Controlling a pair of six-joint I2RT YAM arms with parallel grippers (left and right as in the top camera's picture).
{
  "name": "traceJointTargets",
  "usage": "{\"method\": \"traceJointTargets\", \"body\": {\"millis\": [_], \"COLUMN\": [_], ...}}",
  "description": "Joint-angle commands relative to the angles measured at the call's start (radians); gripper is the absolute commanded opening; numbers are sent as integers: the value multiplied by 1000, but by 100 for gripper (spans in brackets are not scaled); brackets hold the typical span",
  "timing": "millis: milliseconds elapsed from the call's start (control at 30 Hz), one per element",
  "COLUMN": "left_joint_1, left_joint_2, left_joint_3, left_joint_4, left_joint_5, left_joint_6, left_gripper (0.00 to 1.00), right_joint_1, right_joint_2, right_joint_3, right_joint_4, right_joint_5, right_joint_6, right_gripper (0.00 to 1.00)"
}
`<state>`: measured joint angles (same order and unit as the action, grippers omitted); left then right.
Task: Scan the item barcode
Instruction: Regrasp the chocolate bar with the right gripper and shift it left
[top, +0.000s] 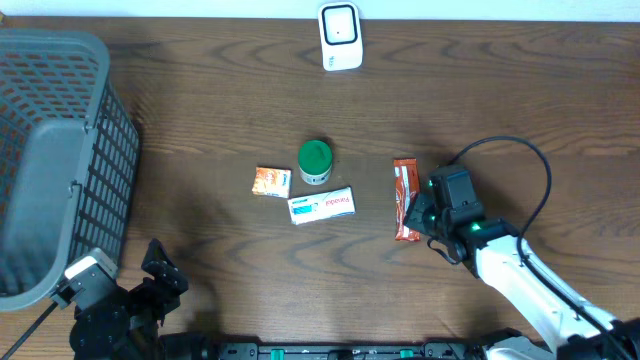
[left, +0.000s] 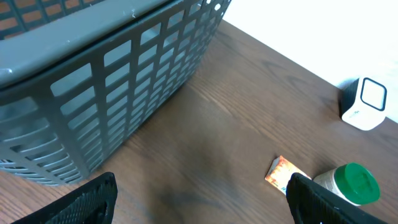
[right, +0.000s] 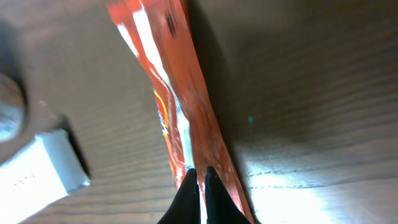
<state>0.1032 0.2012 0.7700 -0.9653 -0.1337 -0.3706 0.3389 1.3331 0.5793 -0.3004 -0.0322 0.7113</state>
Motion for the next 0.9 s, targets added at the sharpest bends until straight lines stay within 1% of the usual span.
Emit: {"method": "traceJointTargets", "body": {"millis": [0,233,367,433,533,700,733,767,800,833,867], "left_joint_1": [4,4,4,4,4,4,4,4,4,4,4], "left_joint_2": [-1,-1,-1,-1,-1,-1,-1,-1,-1,-1,-1], "left_joint_3": [-2,-2,-2,-2,-2,-2,-2,-2,-2,-2,-2], "left_joint_4": [0,0,0,0,0,0,0,0,0,0,0], "left_joint_5": [-9,-9,-9,-9,-9,-9,-9,-9,-9,-9,-9], "left_joint_6": [-9,-9,-9,-9,-9,-9,-9,-9,-9,-9,-9], "left_gripper": [87,87,87,87,87,87,87,87,87,87,87], "right_joint_1": [3,12,32,36,36,35,34,32,26,16,2], "right_joint_2": [56,160,169,156,114,-18,-45,-71,-92,-103,-106], "right_joint_3": [-25,-25,-24,-19,0,33,36,37,38,38,38], "right_joint_4": [36,41,84,108,101,79,79,79,79,77,75], "right_joint_5": [-52,-56,-100,-140,-159,-161,-161,-166,-179,-192,-206], "right_joint_6": [-10,-11,-45,-55,-55,-76,-99,-129,-167,-200,-230], "right_gripper": [1,1,1,1,1,2,20,45,78,89,94]}}
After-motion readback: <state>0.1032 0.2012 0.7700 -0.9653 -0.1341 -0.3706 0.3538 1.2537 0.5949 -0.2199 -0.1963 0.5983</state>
